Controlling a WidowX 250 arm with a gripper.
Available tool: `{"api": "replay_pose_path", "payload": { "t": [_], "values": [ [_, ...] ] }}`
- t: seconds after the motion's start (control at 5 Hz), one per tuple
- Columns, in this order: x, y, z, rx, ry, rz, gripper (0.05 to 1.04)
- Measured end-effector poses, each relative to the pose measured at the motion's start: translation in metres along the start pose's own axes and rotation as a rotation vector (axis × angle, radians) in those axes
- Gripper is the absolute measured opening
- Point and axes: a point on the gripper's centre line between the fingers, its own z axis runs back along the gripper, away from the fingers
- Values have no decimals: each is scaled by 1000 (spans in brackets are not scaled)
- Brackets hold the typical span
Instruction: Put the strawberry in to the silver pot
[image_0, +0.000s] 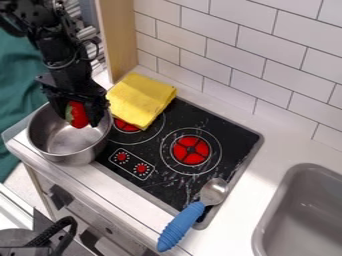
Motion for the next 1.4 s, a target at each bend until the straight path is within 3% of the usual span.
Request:
{"api": "replay_pose_path", "payload": {
  "t": [0.2, 0.4, 0.8, 1.0, 1.2, 1.4],
  "values": [
    [-1, 4, 0, 23, 4, 28, 849],
    [-2, 0, 3, 26, 16, 16, 1019],
    [5, -42, 63, 54, -70, -86, 1010],
    [-2, -80, 84, 25, -93, -174, 1010],
    [-10, -114, 84, 7, -67, -230, 1010],
    [-17, -129, 71, 6, -3, -235, 1010]
  ]
}}
